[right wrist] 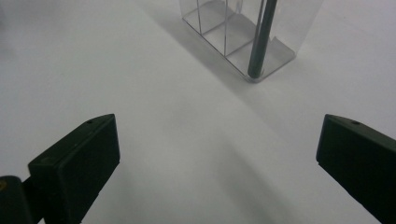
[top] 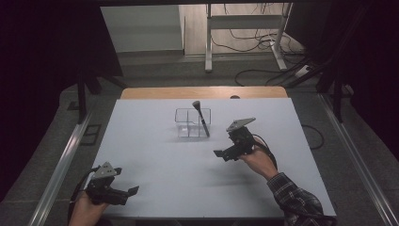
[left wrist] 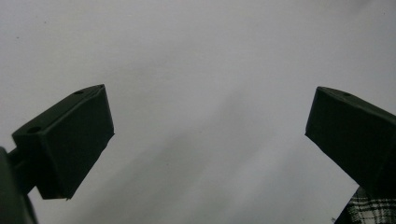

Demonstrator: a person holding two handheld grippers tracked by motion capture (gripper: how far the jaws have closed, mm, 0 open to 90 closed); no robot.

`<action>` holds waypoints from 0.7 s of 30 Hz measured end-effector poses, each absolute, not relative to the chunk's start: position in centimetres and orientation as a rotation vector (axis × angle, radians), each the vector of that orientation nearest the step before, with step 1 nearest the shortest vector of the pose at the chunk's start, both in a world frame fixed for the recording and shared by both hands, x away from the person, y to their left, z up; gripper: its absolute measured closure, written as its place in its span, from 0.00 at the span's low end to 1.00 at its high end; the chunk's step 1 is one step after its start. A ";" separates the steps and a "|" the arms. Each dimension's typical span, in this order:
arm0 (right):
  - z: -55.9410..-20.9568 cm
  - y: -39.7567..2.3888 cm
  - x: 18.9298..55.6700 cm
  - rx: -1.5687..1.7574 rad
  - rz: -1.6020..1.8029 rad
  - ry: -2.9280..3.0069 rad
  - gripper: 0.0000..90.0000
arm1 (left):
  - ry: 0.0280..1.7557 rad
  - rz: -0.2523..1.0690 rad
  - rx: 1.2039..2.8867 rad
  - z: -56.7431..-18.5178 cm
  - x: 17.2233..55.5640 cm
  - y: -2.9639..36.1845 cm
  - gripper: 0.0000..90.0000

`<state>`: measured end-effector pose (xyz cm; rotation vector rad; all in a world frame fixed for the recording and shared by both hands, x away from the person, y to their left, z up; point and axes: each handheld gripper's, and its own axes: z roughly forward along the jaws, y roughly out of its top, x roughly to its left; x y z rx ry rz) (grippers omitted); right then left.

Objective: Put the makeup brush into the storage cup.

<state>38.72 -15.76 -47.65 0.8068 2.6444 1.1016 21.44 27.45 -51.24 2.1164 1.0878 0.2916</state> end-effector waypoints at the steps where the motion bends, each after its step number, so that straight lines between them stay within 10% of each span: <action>1: -47.6 -15.9 38.6 0.811 1.100 2.642 0.00 | 1.088 0.292 2.118 -51.2 21.4 27.4 0.01; 21: -48.0 -17.6 36.9 0.797 1.090 2.646 0.00 | 1.084 0.291 2.122 -51.2 21.4 27.4 0.01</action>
